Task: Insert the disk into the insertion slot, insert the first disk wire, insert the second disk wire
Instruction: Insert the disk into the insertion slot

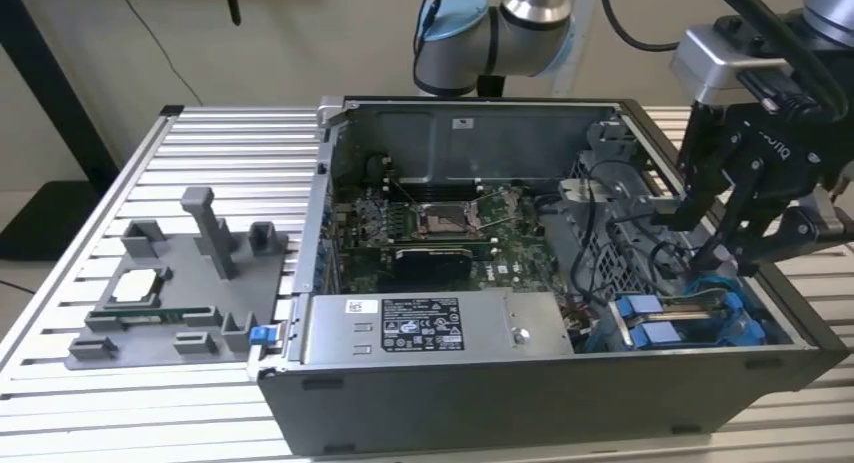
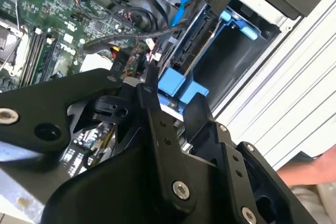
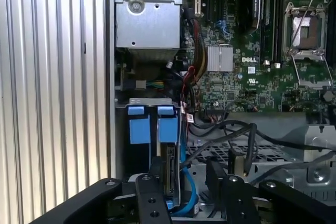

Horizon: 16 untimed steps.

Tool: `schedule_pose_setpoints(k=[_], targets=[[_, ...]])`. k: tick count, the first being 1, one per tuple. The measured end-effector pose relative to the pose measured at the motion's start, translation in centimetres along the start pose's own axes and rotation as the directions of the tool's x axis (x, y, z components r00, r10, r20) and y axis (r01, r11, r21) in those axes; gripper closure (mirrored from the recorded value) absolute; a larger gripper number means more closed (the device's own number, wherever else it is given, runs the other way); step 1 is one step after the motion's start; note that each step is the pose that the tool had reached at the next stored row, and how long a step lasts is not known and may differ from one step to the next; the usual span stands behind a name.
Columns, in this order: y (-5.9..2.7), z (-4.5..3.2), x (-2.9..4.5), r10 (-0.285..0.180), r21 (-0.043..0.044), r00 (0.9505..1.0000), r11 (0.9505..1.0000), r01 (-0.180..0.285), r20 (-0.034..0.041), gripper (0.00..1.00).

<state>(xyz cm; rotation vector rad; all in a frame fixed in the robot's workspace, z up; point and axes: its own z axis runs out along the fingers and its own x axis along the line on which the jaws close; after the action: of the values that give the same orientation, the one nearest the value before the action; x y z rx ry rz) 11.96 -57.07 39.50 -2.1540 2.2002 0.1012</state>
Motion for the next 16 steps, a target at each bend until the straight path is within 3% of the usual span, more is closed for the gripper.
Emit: schedule_pose_setpoints(k=[8, 16], targets=[[0.03, -0.51, -1.29, 0.0, -0.0002, 0.9999, 1.0, 0.0, 0.0159, 0.0], [0.07, -0.15, -2.44, 0.0, -0.0027, 0.9997, 1.0, 0.0, 0.0246, 0.0]])
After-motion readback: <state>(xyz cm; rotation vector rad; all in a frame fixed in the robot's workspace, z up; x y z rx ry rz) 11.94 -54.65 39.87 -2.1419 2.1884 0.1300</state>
